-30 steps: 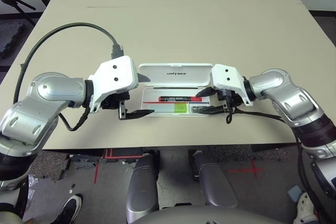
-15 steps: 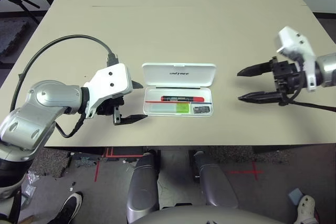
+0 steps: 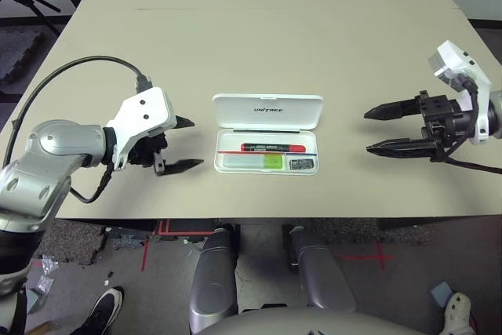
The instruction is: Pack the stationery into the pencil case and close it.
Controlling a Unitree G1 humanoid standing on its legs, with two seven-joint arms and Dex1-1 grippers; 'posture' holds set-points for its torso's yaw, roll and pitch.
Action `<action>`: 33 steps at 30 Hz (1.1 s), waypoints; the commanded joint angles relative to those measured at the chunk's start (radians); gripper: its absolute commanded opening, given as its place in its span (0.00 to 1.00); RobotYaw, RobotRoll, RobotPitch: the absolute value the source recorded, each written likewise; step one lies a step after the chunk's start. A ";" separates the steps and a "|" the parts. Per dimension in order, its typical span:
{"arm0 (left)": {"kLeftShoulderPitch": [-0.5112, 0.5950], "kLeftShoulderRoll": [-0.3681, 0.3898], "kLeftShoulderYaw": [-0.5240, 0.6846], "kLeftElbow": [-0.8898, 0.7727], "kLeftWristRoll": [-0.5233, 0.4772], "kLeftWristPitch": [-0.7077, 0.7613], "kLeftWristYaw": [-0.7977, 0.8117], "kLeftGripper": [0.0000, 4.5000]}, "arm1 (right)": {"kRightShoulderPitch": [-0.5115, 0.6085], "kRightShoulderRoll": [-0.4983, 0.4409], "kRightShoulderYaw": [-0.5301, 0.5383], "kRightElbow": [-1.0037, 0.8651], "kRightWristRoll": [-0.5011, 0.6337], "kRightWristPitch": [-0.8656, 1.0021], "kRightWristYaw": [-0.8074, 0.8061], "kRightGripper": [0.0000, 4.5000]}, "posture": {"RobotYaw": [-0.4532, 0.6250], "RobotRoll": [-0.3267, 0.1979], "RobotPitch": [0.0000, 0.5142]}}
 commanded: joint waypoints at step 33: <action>-0.244 -0.379 -0.142 0.339 0.190 -0.218 0.088 0.01 | 0.047 0.016 0.009 -0.098 0.037 0.001 -0.048 1.00 | 0.43 0.62 0.44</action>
